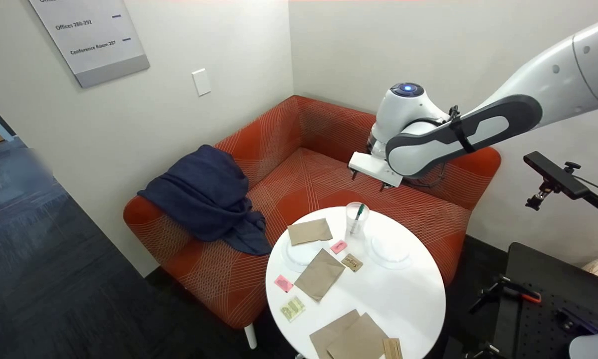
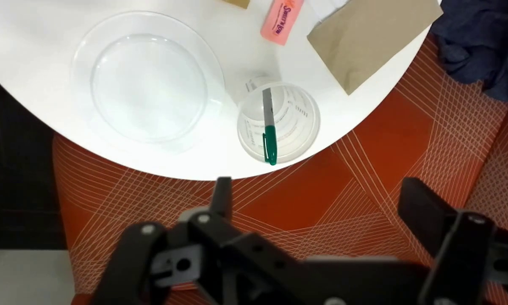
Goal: Take the pen out of the cup and put it on the table
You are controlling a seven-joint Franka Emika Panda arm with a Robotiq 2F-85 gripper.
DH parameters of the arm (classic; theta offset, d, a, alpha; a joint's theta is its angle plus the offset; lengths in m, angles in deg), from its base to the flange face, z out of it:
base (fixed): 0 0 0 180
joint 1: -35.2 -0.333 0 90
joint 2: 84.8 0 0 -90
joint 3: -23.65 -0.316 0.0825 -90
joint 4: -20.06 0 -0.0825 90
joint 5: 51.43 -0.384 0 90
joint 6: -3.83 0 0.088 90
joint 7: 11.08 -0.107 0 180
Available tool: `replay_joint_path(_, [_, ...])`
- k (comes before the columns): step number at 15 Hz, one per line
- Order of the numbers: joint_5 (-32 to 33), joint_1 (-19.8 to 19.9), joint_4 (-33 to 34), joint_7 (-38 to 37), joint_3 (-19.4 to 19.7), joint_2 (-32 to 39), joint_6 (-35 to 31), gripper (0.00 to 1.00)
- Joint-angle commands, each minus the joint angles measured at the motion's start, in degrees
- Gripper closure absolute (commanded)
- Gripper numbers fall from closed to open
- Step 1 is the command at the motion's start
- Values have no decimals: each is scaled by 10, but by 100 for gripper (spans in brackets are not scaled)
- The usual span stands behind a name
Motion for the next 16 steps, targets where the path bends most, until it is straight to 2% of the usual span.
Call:
replay_joint_path(1, [-39,4,38,30,0,34,13,0])
replay_joint_path(3, [-55,9,51,47,-1,47,22,0])
replay_joint_path(8, [-78,11,87,67,5,86,35,36])
replay_joint_path(9, [-77,9,94,62,7,95,37,39])
replay_joint_path(11, [-76,6,105,57,10,109,40,43])
replay_joint_path(16, [-78,5,110,56,11,132,42,41])
